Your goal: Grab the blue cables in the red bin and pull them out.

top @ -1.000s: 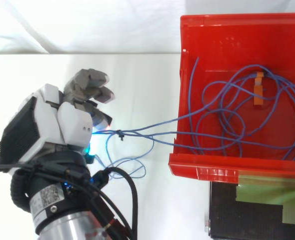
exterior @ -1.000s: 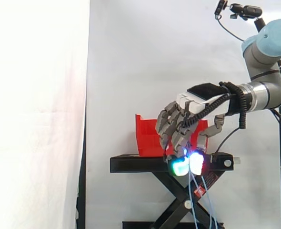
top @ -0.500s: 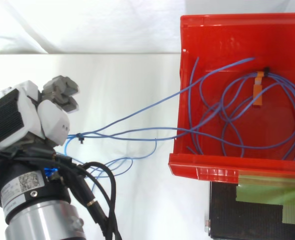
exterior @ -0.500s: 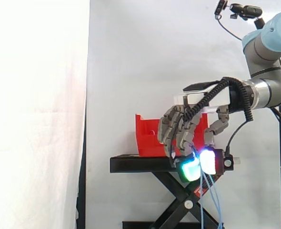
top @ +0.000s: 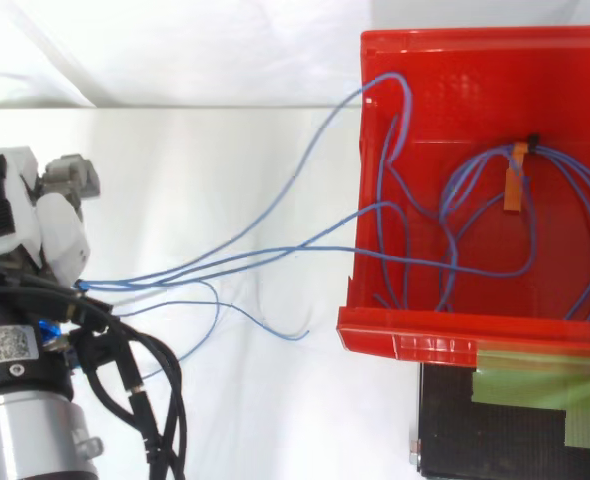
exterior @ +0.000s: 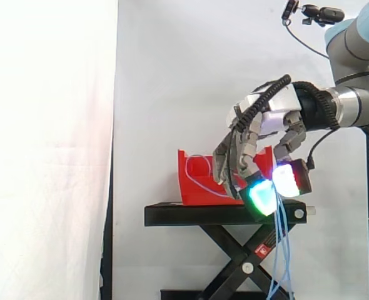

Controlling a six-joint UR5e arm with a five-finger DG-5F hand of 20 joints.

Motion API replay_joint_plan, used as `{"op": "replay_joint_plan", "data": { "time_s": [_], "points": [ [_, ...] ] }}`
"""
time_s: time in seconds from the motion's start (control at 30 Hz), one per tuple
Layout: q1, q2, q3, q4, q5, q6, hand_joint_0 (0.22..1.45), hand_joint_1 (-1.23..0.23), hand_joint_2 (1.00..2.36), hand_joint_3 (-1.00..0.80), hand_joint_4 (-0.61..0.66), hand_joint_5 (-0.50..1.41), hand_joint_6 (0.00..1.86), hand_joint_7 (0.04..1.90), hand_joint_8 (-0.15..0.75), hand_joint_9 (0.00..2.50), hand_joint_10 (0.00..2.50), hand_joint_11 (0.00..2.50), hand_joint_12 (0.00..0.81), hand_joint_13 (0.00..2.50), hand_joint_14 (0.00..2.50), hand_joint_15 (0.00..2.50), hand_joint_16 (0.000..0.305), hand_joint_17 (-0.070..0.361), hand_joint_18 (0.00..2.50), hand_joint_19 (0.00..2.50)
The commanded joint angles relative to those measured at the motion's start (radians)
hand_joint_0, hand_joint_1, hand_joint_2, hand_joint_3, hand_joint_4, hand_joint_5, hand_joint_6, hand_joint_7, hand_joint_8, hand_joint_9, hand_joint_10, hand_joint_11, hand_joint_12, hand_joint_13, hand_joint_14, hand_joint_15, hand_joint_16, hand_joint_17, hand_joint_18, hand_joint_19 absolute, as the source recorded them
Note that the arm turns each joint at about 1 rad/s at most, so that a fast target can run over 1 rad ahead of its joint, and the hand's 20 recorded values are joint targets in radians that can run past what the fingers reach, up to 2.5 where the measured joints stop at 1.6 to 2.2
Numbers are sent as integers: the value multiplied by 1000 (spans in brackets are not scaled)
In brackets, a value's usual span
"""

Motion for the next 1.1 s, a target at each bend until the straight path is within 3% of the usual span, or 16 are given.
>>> {"op": "replay_joint_plan", "data": {
  "time_s": [0.0,0.4,0.43,0.63,0.97,1.07],
  "points": [
    [12,2,1,0,22,262,916,-784,1000,-1000,46,1102,51,913,207,1312,29,987,297,994,26,690,36,81,642,722],
    [30,2,1,0,65,483,914,-786,1000,-1000,46,1103,44,917,204,1310,29,987,300,993,25,692,36,81,641,732],
    [33,1,1,0,71,532,914,-786,1000,-1000,45,1103,43,918,201,1311,29,976,299,993,26,687,36,81,642,723],
    [38,2,1,0,77,636,913,-785,1000,-1000,38,1103,37,922,207,1308,31,984,297,994,27,691,36,81,642,723],
    [39,2,-1,-3,78,744,910,-787,1000,-1000,39,1104,31,924,205,1309,29,982,297,992,27,691,36,81,642,723],
    [39,2,-1,-3,74,742,909,-786,1000,-1000,39,1104,26,927,205,1305,29,980,299,991,27,695,36,81,641,723]
  ]
}}
